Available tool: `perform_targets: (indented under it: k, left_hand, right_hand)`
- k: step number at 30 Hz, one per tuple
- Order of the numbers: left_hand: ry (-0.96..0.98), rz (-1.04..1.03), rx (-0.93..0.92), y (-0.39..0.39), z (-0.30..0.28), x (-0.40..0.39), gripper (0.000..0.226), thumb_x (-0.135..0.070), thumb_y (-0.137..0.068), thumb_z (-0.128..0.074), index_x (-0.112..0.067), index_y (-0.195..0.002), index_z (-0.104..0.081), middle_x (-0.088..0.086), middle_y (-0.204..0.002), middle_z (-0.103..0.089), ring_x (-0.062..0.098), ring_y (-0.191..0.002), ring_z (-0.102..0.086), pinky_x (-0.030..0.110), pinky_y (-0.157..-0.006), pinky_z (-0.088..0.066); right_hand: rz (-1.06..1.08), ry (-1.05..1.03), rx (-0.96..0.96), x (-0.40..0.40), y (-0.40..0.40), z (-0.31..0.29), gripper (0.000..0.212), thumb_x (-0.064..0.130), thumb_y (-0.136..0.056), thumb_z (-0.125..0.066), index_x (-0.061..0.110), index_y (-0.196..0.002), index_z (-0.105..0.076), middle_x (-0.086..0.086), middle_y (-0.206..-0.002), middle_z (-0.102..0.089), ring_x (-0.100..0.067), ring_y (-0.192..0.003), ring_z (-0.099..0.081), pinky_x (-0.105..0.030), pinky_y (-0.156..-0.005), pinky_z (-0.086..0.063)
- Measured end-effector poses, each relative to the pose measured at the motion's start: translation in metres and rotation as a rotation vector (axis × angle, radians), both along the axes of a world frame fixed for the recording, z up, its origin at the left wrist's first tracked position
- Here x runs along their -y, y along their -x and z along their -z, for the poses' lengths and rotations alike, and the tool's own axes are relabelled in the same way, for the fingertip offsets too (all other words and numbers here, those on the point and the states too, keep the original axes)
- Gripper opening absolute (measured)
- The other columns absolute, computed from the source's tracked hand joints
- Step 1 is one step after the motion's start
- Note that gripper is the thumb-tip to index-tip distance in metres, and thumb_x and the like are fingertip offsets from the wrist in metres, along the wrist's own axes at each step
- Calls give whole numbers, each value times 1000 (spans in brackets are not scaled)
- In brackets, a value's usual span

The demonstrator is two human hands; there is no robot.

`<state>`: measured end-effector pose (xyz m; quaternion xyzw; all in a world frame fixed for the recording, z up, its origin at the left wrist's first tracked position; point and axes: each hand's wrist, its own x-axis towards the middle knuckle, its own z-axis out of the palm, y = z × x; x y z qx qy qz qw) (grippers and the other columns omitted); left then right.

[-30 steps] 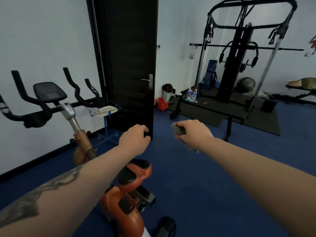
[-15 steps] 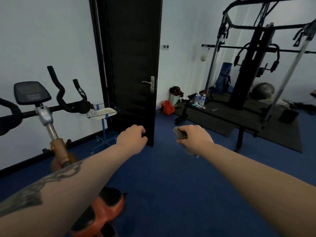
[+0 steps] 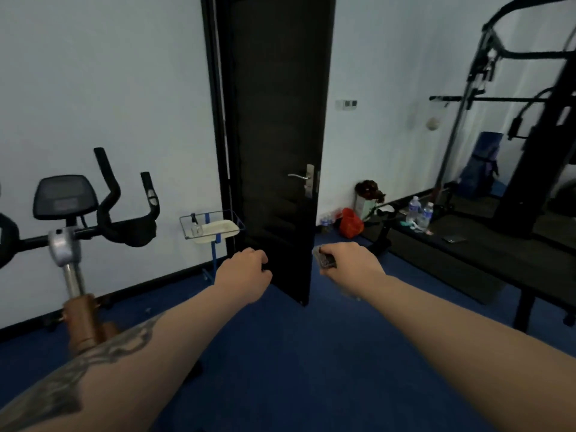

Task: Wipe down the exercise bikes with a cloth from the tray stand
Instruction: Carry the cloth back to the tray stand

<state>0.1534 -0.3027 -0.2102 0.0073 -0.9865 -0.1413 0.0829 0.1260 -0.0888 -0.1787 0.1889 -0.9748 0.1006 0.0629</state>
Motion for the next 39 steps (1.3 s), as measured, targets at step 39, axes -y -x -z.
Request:
perform_targets:
  k: [39]
  left_hand:
    - [-60,-454,83,569,38,199,39,-32,-91,-45,-21,-128,-50,3,-129,-52,25,-110,-54,36,-88,-46]
  right_hand:
    - [-454,9,176,252,650,65,46,30,-84,-68,24,-127,-53,-6,-120,-62,-24,-102,-59,-34,-78,-52]
